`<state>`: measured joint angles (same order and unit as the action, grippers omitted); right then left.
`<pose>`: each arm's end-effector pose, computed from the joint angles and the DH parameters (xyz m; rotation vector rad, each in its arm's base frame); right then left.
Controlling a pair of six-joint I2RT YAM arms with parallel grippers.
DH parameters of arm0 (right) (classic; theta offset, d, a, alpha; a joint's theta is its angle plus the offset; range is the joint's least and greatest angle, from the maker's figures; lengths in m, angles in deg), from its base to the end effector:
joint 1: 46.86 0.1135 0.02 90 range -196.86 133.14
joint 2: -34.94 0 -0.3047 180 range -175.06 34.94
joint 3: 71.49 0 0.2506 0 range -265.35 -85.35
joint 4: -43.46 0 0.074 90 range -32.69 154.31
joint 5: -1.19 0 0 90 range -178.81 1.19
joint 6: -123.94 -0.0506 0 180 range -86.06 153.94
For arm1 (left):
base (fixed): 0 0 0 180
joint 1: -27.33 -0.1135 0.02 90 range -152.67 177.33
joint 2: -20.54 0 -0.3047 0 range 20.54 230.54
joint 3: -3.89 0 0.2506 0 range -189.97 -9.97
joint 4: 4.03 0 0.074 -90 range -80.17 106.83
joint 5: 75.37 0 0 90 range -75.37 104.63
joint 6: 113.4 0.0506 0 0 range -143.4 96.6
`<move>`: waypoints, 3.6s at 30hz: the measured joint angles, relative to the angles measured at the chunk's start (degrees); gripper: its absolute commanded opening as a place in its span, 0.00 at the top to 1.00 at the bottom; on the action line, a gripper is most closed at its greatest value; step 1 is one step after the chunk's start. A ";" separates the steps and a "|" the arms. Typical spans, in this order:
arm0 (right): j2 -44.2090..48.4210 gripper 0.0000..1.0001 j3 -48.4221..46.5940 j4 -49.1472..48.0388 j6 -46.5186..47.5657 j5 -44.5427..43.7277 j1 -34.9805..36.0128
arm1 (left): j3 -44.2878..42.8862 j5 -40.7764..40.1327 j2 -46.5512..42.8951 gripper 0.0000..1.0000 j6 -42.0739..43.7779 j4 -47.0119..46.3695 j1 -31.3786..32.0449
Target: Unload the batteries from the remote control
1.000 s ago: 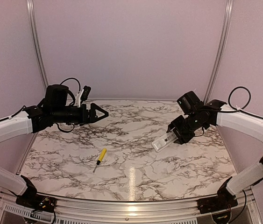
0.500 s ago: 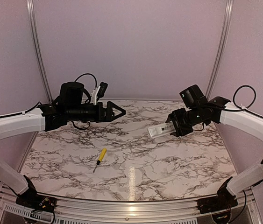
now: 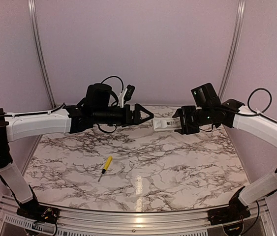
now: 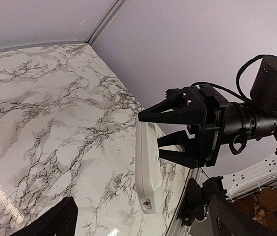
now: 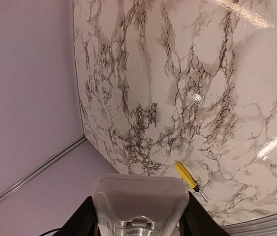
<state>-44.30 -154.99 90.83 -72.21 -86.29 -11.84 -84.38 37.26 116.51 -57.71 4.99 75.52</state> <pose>0.2476 0.1762 0.3463 1.5441 2.2037 1.1202 0.2626 -0.3228 0.3482 0.5510 1.9998 -1.3148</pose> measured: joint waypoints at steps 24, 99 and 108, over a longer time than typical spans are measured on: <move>-0.52 1.00 -1.90 -4.68 -2.32 1.49 0.00 | -14.08 2.93 12.70 0.43 -2.67 -0.22 2.56; 0.07 1.00 -1.90 -3.89 0.39 1.27 -0.02 | -17.79 3.61 14.75 1.00 -0.79 5.14 2.23; 0.11 0.71 -1.86 -4.46 1.42 1.03 -0.02 | -17.79 3.08 14.75 1.00 -0.44 5.07 2.29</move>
<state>-44.19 -156.85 86.37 -70.78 -85.26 -11.86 -102.17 40.34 131.26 -58.15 10.06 77.81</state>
